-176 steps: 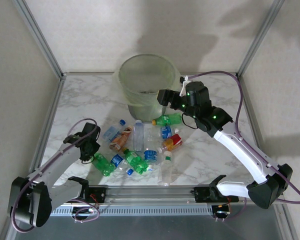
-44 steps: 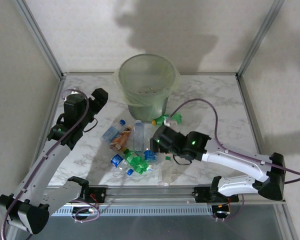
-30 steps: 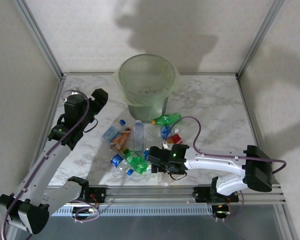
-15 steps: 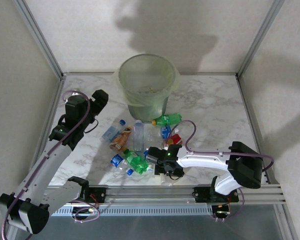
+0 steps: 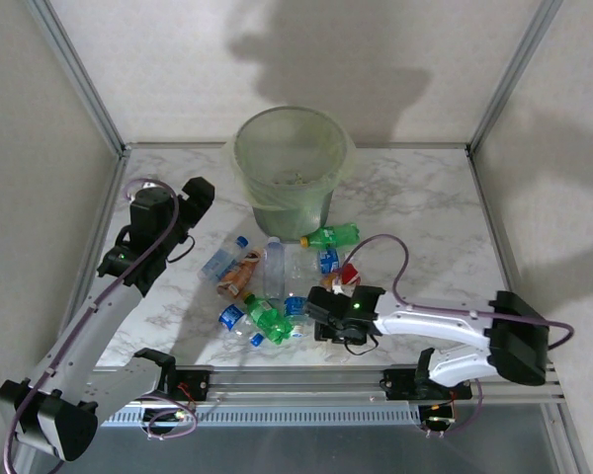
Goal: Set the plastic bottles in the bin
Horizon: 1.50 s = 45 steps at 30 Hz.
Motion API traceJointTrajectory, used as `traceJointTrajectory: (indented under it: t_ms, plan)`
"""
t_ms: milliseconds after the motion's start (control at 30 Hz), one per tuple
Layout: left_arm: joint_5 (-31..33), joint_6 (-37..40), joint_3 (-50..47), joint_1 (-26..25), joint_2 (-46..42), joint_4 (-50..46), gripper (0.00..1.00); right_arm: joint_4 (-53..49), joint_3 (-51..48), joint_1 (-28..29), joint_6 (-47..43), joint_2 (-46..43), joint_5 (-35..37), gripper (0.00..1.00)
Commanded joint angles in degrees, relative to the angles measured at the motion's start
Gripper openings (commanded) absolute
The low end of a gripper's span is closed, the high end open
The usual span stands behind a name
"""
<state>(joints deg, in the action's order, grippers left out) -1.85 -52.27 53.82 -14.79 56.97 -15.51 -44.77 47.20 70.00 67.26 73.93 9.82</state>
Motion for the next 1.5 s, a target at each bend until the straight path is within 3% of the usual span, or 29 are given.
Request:
traceJointTrajectory:
  t_ms: [0, 133, 200, 367, 533, 633, 767, 1033, 1467]
  plan:
    - [1.8, 2.7, 5.0, 0.4, -0.1, -1.5, 0.87, -0.4, 5.5, -0.3, -6.0, -5.1, 6.2, 0.58]
    - [0.5, 4.7, 10.0, 0.5, -0.2, -1.1, 0.89, 4.6, 12.6, -0.4, -16.3, -8.1, 9.1, 0.57]
    - [-5.1, 4.8, 11.0, 0.5, -0.1, 2.9, 0.89, 7.5, 16.5, -0.9, -21.5, -8.0, 10.0, 0.58]
    - [-27.1, 4.6, 15.4, -0.5, 4.0, 13.0, 0.84, 14.5, 26.4, -3.3, -35.1, -4.9, 9.1, 0.57]
    - [-35.3, 11.0, 18.9, -4.3, 6.6, 12.7, 0.84, 21.1, 34.7, -9.7, -45.4, -0.5, 4.0, 0.6]
    - [-38.7, 10.3, 17.8, -5.2, 6.7, 15.7, 0.86, 23.9, 37.5, -13.2, -48.6, 1.9, 0.2, 0.59]
    - [-40.2, 10.4, 17.9, -5.4, 7.4, 16.4, 0.91, 25.3, 39.5, -15.8, -50.3, 3.4, -3.8, 0.59]
    - [-42.9, 11.0, 18.0, -8.6, 10.1, 17.7, 0.87, 23.9, 41.4, -15.9, -50.7, 5.0, -6.2, 0.59]
    - [-41.7, 13.0, 18.8, -8.9, 10.7, 16.4, 0.7, 22.4, 42.0, -15.5, -51.5, 6.4, -9.2, 0.59]
